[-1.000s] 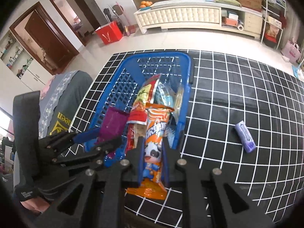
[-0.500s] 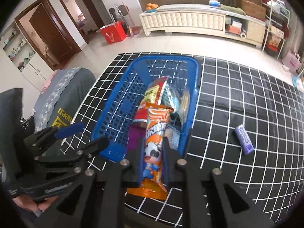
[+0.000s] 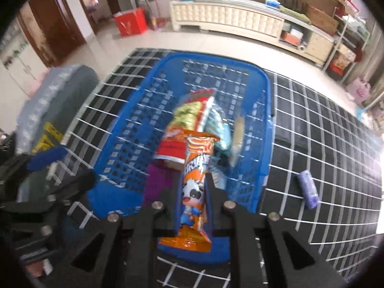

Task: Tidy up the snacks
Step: 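Open the left gripper over the basket while the right gripper releases the orange stick snack, then move the right gripper from the basket to the purple grape gum tube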

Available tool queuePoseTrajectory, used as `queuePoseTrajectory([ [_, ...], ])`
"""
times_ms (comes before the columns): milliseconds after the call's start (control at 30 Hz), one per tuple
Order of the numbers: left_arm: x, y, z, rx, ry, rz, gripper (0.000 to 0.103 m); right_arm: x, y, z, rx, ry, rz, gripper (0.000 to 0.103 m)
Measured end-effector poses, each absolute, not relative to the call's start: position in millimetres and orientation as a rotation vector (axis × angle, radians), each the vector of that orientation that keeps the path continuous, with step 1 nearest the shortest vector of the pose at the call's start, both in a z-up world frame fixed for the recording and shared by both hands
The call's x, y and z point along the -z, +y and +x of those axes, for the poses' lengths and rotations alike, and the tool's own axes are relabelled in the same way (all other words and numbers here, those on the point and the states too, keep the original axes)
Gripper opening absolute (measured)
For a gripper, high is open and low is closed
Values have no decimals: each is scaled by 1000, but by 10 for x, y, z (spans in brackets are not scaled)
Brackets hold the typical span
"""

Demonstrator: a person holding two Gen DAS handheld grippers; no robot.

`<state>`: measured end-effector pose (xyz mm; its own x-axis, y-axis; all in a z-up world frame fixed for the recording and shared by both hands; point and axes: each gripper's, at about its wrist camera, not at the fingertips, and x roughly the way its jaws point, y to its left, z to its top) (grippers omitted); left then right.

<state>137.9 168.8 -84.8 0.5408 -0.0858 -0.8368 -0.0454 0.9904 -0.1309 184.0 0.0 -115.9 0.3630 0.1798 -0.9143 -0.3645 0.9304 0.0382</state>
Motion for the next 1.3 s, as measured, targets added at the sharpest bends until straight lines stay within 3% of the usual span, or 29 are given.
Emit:
queuePoseTrajectory([
  [400, 941, 1787, 1376, -30, 977, -158, 71, 1321, 99, 1852, -211, 1126, -377, 22],
  [433, 938, 1779, 1372, -31, 973, -149, 71, 1315, 98, 1852, -201, 1119, -383, 30],
  [467, 931, 1755, 1363, -33, 973, -137, 71, 1303, 81, 1838, -190, 1112, -390, 50],
  [633, 891, 1610, 1299, -14, 976, -106, 72, 1149, -30, 1710, -229, 1081, -330, 86],
  [667, 881, 1579, 1286, -10, 978, -102, 75, 1100, -65, 1673, -231, 1059, -322, 89],
  [1300, 632, 214, 1202, 169, 952, 33, 81, 749, -1501, 1356, -158, 1043, -31, 89],
])
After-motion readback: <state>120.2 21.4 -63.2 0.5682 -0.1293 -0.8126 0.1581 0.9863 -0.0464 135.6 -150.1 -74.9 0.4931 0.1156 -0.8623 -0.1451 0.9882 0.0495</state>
